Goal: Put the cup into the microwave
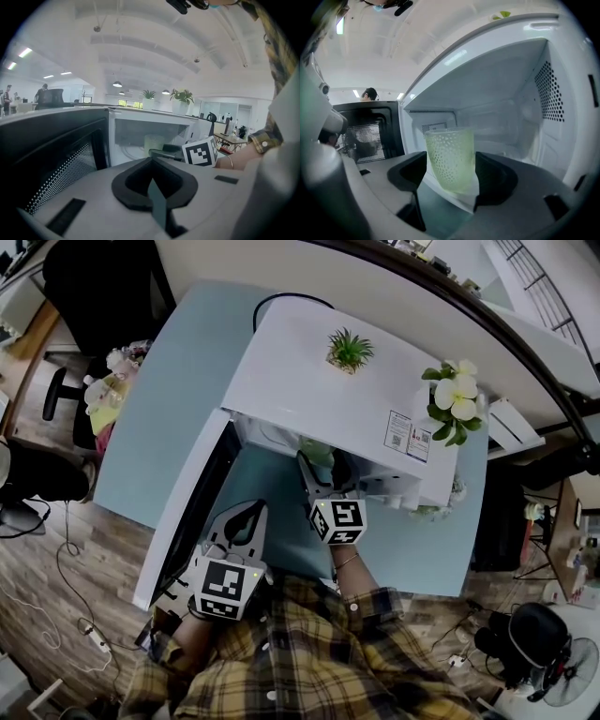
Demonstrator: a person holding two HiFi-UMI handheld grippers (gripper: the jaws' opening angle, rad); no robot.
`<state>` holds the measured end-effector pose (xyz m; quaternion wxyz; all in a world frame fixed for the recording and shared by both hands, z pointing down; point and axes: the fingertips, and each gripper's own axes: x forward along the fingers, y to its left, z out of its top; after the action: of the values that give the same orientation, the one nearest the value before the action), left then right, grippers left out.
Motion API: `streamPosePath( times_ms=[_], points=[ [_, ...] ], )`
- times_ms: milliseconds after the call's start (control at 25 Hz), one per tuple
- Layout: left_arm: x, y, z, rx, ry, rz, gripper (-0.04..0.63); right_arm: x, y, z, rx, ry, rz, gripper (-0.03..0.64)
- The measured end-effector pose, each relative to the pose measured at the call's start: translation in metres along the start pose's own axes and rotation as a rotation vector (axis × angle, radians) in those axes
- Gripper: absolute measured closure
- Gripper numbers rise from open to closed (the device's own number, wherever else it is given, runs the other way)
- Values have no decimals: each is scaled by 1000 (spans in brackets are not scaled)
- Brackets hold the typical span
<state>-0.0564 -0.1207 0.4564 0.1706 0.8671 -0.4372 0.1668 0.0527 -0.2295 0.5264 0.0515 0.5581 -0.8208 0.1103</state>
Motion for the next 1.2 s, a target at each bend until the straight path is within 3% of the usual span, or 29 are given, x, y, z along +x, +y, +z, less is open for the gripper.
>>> streamPosePath(
  times_ms=[400, 1000, 1200],
  points=[
    [-1, -5, -1, 4, -5, -12, 606, -19, 1, -3, -108, 4, -33, 311],
    [-8, -2, -2, 5, -11, 8, 606, -18, 7, -10, -221, 41, -45, 570],
    [-10, 1, -1, 6, -14, 20, 606, -10, 10, -10, -245, 46, -36, 603]
  ],
)
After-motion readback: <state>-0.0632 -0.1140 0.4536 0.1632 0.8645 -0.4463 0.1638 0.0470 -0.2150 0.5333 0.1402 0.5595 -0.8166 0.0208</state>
